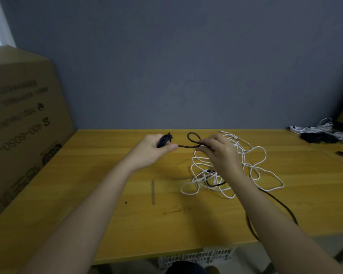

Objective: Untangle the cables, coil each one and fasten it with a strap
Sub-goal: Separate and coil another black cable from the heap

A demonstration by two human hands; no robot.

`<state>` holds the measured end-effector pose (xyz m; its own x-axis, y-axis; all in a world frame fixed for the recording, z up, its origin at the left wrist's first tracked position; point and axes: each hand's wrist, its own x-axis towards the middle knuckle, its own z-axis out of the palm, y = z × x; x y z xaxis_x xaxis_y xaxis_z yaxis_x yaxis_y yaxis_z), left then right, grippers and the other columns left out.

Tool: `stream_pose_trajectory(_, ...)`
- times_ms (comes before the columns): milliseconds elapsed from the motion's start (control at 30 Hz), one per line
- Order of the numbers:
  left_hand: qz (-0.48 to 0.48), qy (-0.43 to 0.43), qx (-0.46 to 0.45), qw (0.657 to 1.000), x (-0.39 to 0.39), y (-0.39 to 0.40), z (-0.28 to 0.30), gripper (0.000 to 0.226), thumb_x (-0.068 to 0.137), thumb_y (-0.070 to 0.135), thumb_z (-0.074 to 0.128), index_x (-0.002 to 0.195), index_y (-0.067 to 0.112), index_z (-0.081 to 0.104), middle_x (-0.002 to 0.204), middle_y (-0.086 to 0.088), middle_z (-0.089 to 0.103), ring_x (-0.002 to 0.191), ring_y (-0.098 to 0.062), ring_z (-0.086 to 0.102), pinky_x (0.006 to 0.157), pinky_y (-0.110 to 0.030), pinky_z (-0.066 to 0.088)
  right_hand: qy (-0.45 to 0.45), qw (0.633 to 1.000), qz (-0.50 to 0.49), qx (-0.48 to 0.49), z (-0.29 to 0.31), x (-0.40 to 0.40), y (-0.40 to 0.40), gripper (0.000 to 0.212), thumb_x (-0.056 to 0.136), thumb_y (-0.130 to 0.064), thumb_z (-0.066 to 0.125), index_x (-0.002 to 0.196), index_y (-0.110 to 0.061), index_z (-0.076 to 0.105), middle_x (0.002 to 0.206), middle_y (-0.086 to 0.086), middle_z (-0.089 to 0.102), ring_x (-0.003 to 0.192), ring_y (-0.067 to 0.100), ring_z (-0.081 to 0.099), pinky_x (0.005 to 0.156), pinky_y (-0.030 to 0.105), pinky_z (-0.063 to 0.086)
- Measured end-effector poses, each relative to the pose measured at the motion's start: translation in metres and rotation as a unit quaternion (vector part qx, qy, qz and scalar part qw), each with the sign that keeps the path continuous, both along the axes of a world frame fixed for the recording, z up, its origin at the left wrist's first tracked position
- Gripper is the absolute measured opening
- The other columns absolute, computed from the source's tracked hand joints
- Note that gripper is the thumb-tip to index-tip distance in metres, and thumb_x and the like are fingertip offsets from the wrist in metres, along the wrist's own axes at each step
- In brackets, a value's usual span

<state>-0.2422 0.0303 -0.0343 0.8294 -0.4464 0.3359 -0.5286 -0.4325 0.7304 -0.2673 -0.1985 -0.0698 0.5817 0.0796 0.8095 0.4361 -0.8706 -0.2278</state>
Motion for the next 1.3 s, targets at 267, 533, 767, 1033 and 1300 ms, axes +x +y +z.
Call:
stream_pose_trajectory(267, 0.238, 0.004, -0.16, 0.958, 0.022, 0.023, 0.0, 0.032, 0.093, 0.034, 0.06, 0.073, 0.011, 0.048, 0.063, 0.0, 0.042, 0.057, -0.017, 0.04, 0.056, -0.031, 0.028, 0.124, 0.977, -0.135, 0.105, -0.005, -0.001, -0.03, 0.018, 0.094, -0.022, 0.059, 0.095, -0.014, 0.075, 0.086, 0.003, 0.07, 0.088, 0.029, 0.058, 0.07, 0.033, 0.041)
stream_pose_trajectory(533, 0.187, -0.022, -0.198, 0.962, 0.008, 0.006, 0.024, 0.036, 0.094, 0.034, 0.057, 0.086, 0.0, 0.063, 0.066, -0.002, 0.05, 0.058, -0.013, 0.044, 0.057, -0.028, 0.032, 0.121, 0.977, -0.167, -0.053, 0.025, 0.006, 0.01, 0.028, 0.092, -0.009, 0.054, 0.118, -0.009, 0.064, 0.113, 0.011, 0.052, 0.1, 0.03, 0.051, 0.081, 0.036, 0.043)
stream_pose_trajectory(767, 0.166, -0.049, -0.209, 0.963, -0.001, -0.003, 0.051, 0.027, 0.096, 0.038, 0.052, 0.075, 0.023, 0.059, 0.065, -0.002, 0.051, 0.056, -0.015, 0.046, 0.055, -0.028, 0.035, 0.122, 0.984, 0.004, 0.131, 0.041, 0.009, 0.039, 0.024, 0.098, -0.021, 0.052, 0.1, -0.005, 0.07, 0.099, 0.009, 0.066, 0.093, 0.025, 0.061, 0.074, 0.022, 0.037)
stream_pose_trajectory(1033, 0.046, -0.022, -0.189, 0.981, -0.002, -0.017, 0.111, 0.039, 0.099, 0.044, 0.041, 0.072, 0.016, 0.045, 0.046, 0.01, 0.037, 0.037, -0.006, 0.032, 0.043, -0.02, 0.031, -0.144, 0.961, 0.067, 0.227, 0.175, 0.016, 0.044, 0.02, 0.099, -0.01, 0.045, 0.096, -0.007, 0.064, 0.09, 0.004, 0.067, 0.084, 0.011, 0.061, 0.075, 0.022, 0.048)
stream_pose_trajectory(1300, -0.124, 0.1, -0.113, 0.981, -0.02, -0.012, 0.075, 0.037, 0.102, 0.022, 0.042, 0.066, 0.015, 0.032, 0.047, 0.0, 0.03, 0.04, -0.012, 0.026, 0.048, -0.025, 0.034, 0.114, 0.95, 0.055, 0.286, 0.098, 0.037, 0.033, 0.033, 0.104, -0.026, 0.036, 0.077, -0.011, 0.048, 0.069, 0.002, 0.057, 0.056, 0.009, 0.048, 0.056, 0.025, 0.037)
